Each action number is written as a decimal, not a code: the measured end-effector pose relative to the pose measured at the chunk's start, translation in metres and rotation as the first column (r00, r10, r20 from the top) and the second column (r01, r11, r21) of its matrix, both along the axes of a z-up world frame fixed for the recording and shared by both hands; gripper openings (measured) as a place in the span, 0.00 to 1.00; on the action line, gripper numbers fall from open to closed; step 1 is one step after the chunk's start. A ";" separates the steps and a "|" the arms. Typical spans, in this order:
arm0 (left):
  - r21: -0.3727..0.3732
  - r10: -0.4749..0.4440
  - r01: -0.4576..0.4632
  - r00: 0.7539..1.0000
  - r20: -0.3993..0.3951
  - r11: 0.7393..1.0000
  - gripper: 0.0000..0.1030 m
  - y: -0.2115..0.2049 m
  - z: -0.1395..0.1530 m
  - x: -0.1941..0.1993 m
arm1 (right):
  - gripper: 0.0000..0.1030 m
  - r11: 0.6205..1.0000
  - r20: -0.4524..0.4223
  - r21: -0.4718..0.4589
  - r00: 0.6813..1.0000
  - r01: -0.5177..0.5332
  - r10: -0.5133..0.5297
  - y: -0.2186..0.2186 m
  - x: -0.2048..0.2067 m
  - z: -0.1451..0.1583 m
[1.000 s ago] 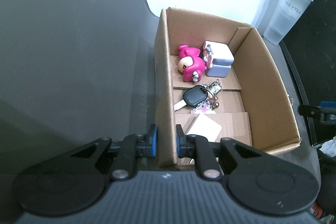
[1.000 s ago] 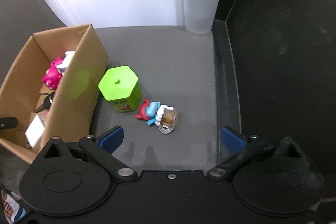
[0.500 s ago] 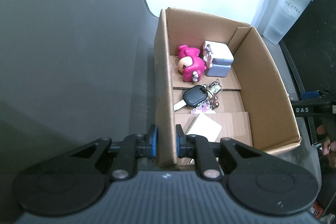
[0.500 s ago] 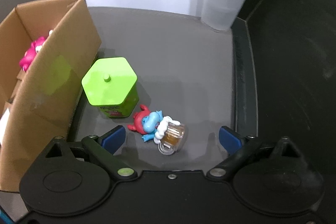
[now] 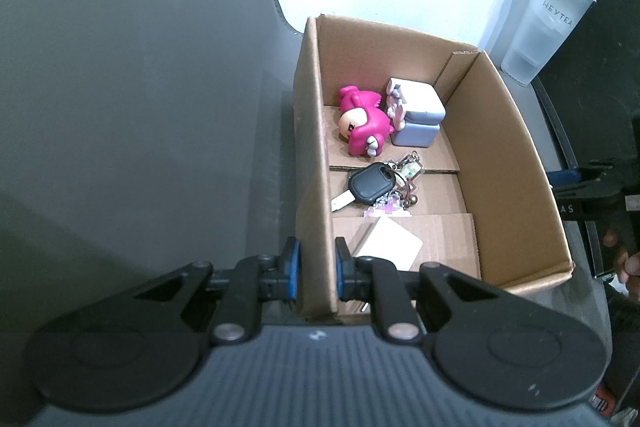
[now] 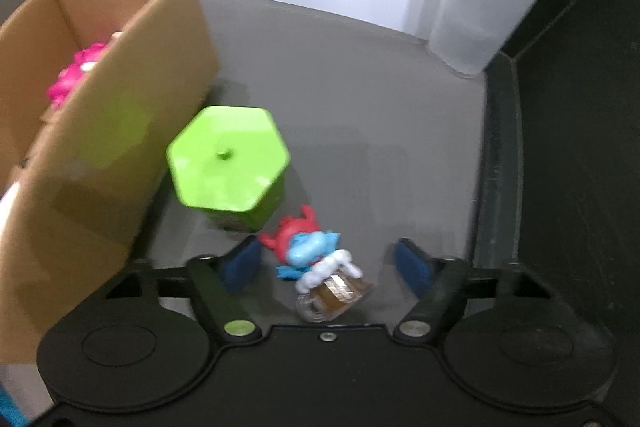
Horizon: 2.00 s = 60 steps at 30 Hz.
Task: Organize rigid objects
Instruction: 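Close the right gripper on the blue-red figure with glass mug, then carry the figure into the box and open the right gripper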
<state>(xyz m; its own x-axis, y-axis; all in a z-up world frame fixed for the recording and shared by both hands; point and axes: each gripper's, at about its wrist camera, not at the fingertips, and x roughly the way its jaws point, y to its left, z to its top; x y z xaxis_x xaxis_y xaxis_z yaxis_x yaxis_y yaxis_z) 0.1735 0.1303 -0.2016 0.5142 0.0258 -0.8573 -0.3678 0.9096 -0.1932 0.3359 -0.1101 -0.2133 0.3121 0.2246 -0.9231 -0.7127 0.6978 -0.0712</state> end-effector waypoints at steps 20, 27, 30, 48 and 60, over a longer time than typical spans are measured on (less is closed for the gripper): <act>0.002 -0.004 0.004 1.000 0.000 1.000 0.15 0.000 -0.001 0.000 | 0.39 0.997 0.022 0.037 0.997 -0.069 0.069 -0.020 -0.040 0.073; 0.004 -0.004 0.004 1.000 0.002 1.000 0.15 -0.001 -0.001 -0.001 | 0.39 0.988 0.076 0.089 0.990 -0.128 0.121 -0.012 -0.055 0.120; 0.003 -0.004 0.004 1.000 0.002 1.000 0.15 -0.001 -0.002 -0.001 | 0.39 0.981 0.090 0.114 0.985 -0.155 0.145 -0.005 -0.060 0.135; 0.006 -0.009 0.009 1.000 0.003 1.000 0.15 0.000 0.001 -0.002 | 0.39 0.951 0.084 0.152 0.962 -0.269 0.259 0.046 -0.092 0.157; 0.007 -0.011 0.011 1.000 0.005 1.000 0.15 0.001 0.001 -0.002 | 0.40 0.953 -0.042 0.145 0.961 -0.266 0.275 0.090 -0.086 0.120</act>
<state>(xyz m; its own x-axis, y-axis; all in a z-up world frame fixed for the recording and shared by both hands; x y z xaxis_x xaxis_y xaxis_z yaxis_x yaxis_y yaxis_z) 0.1718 0.1308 -0.2002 0.5184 0.0262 -0.8547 -0.3565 0.9151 -0.1882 0.2496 -0.0199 -0.0933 0.1661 0.4183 -0.8930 -0.8761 0.4783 0.0611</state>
